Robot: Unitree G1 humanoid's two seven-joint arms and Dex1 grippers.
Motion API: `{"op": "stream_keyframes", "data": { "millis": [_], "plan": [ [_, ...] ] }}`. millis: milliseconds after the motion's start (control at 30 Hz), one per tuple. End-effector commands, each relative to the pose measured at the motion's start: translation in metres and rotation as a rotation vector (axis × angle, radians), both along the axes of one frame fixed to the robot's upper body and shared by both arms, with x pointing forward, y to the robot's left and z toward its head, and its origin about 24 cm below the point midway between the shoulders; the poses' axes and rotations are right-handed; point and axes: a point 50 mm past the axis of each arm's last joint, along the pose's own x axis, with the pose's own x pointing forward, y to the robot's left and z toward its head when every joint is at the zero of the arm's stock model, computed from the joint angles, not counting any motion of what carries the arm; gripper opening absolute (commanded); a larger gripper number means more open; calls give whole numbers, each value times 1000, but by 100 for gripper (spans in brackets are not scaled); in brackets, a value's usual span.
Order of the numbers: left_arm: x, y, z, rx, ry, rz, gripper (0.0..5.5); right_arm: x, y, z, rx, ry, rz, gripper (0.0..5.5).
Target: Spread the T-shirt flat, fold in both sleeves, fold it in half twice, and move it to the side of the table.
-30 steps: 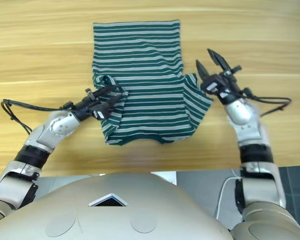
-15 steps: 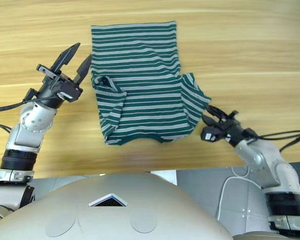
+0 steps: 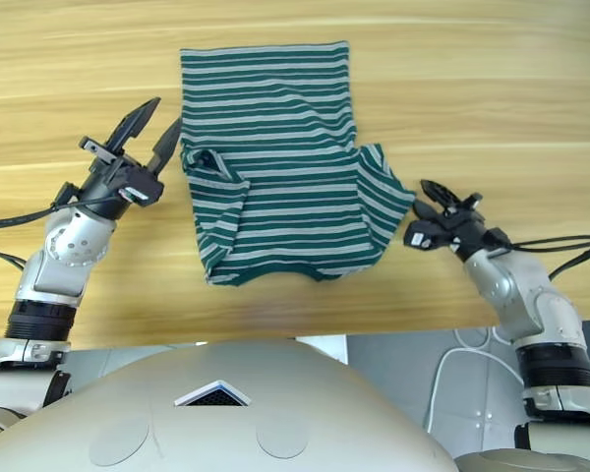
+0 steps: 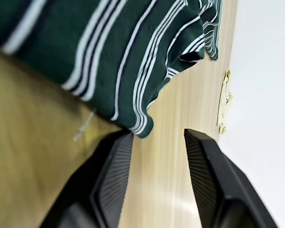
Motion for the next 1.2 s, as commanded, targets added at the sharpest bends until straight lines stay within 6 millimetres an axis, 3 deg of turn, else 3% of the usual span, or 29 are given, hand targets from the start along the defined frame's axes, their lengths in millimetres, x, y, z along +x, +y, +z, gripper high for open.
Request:
{"op": "stream_keyframes", "data": {
  "millis": [33,367,567,833,1200],
  "plan": [
    [-4,0,-5,4,25,-4,166,-9,7,-14,-12,96,51,184],
    [-6,-3,-8,6,43,-20,166,-12,9,-21,-9,125,66,2],
    [-6,-2,-10,3,49,-14,166,-7,5,-19,-5,80,48,2],
    [-8,-1,-16,44,75,-26,166,10,23,26,201,-184,89,2],
    [-16,-13,-34,104,165,-131,166,14,50,31,264,-190,176,2]
  ]
}}
